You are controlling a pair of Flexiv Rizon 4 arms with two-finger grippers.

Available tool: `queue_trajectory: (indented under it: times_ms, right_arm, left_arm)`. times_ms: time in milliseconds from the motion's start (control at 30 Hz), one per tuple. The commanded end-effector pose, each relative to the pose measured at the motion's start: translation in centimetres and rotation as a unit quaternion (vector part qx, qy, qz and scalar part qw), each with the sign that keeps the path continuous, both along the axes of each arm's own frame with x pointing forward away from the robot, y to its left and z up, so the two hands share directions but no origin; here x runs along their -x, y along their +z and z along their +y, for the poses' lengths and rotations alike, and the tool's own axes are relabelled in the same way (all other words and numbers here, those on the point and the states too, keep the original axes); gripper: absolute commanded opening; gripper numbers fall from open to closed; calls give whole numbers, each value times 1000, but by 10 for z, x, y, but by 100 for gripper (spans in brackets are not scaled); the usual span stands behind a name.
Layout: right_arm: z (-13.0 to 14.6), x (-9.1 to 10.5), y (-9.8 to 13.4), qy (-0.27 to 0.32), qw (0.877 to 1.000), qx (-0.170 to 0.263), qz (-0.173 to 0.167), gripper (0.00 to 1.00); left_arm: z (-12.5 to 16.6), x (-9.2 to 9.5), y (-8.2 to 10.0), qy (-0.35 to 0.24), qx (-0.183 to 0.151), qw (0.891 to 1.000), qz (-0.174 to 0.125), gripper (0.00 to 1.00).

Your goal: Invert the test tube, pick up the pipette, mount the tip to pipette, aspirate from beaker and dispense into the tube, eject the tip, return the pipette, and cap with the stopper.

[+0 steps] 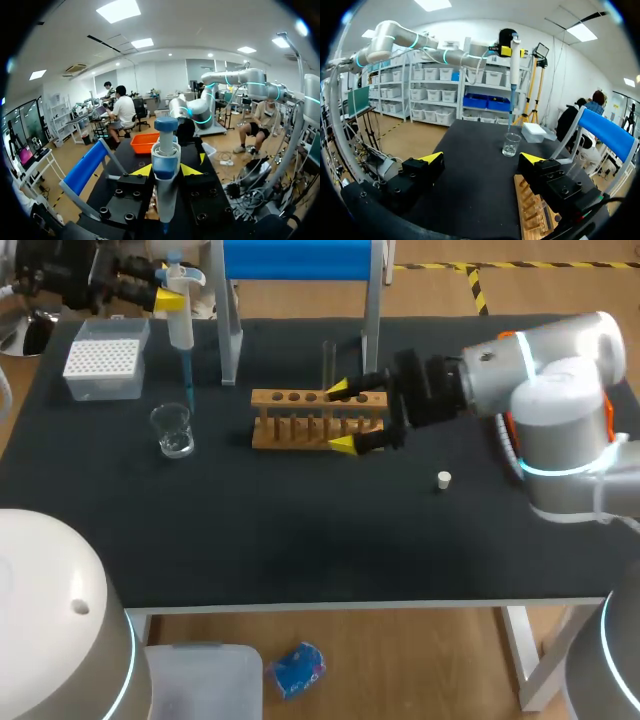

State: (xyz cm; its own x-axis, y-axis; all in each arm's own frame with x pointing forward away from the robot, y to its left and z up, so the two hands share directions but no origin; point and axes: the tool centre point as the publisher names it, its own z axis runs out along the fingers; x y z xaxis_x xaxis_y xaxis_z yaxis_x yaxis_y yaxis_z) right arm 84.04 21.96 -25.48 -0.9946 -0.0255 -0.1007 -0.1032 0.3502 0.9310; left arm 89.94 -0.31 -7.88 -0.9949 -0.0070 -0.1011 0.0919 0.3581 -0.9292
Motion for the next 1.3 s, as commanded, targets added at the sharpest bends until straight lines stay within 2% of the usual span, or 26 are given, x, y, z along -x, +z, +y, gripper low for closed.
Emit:
queue_trajectory:
  times_ms: [33,200,400,767,1067,1300]
  right_arm:
    - [57,-8,-17,-15,999,31,7,100]
    - [88,-16,-32,-37,998,48,22,100]
    - [123,-24,-47,-45,996,67,26,100]
    - [168,-29,-85,-60,994,86,39,100]
    - [186,-40,-104,-50,996,68,28,100]
    - [188,-46,-106,-52,997,55,33,100]
  left_arm:
    - [1,1,0,0,0,1000,-1,0]
    - [1,1,0,0,0,1000,-1,0]
    - [1,1,0,0,0,1000,-1,0]
    - [1,1,0,0,0,1000,-1,0]
    - [1,1,0,0,0,1000,-1,0]
    - [1,1,0,0,0,1000,-1,0]
